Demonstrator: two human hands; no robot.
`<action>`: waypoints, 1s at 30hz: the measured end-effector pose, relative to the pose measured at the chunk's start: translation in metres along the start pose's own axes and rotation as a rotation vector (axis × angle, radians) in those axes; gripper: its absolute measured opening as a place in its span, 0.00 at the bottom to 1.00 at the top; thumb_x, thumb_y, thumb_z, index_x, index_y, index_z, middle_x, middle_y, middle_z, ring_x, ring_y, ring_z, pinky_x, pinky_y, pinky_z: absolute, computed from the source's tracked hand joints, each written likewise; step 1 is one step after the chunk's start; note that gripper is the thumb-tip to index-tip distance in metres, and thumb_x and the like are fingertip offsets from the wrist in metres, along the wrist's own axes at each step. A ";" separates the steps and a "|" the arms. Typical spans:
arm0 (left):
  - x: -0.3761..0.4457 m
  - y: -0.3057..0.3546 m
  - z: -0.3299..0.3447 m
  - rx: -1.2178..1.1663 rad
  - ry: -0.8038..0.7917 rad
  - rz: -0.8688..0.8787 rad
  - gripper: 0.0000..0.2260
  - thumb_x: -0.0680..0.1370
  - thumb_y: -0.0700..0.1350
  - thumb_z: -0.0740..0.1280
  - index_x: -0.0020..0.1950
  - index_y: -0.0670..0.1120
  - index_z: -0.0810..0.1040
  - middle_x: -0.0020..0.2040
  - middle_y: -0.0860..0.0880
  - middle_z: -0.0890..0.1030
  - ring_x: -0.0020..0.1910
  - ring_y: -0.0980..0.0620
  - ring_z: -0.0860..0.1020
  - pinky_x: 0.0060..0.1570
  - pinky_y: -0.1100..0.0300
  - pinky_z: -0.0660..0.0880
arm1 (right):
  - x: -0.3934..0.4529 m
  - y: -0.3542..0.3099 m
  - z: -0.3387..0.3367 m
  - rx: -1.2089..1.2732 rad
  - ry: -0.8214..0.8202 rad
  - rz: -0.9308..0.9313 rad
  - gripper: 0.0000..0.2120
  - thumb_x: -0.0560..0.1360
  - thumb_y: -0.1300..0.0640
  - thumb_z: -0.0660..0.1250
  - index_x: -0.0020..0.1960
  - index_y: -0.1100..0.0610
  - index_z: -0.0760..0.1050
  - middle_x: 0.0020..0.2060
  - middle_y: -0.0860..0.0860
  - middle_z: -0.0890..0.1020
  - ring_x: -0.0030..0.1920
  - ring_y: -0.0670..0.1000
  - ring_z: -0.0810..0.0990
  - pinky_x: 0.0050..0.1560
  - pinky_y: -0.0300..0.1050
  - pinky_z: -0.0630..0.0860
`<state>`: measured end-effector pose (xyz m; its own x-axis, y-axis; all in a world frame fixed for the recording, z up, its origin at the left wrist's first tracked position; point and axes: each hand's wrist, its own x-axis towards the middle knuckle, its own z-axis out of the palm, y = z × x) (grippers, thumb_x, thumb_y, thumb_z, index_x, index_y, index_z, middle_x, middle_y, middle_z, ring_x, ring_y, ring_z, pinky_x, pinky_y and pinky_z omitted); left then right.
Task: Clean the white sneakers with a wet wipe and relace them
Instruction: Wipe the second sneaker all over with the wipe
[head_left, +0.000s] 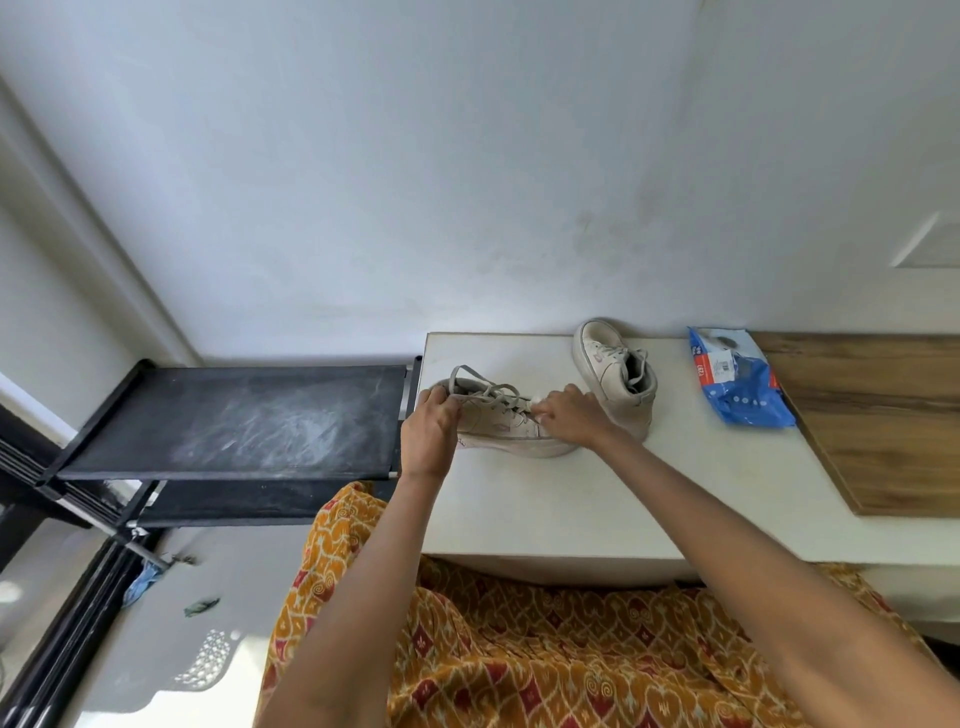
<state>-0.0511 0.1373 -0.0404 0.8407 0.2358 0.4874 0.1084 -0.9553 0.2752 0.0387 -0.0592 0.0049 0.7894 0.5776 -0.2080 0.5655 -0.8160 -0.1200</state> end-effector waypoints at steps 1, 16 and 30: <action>0.000 0.000 0.000 -0.005 -0.001 0.006 0.02 0.73 0.38 0.70 0.40 0.43 0.80 0.47 0.49 0.80 0.45 0.48 0.77 0.21 0.55 0.73 | -0.005 0.007 -0.004 0.055 -0.027 0.001 0.18 0.78 0.57 0.54 0.64 0.47 0.75 0.61 0.53 0.76 0.63 0.58 0.68 0.61 0.53 0.64; 0.003 0.011 -0.010 0.013 -0.031 0.008 0.04 0.71 0.36 0.72 0.37 0.42 0.80 0.46 0.49 0.81 0.44 0.48 0.77 0.22 0.61 0.66 | -0.002 0.027 -0.008 0.195 -0.082 0.017 0.13 0.74 0.65 0.65 0.56 0.57 0.81 0.58 0.56 0.80 0.59 0.55 0.77 0.55 0.40 0.70; 0.001 0.013 -0.016 0.002 -0.051 0.024 0.05 0.70 0.34 0.72 0.35 0.41 0.78 0.45 0.48 0.81 0.42 0.45 0.77 0.21 0.59 0.69 | -0.010 0.024 -0.016 -0.287 0.019 -0.077 0.14 0.77 0.60 0.60 0.58 0.51 0.78 0.55 0.55 0.78 0.56 0.57 0.75 0.54 0.49 0.71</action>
<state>-0.0571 0.1282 -0.0228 0.8692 0.2038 0.4504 0.0892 -0.9608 0.2626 0.0484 -0.0840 0.0192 0.7440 0.6405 -0.1903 0.6666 -0.7313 0.1448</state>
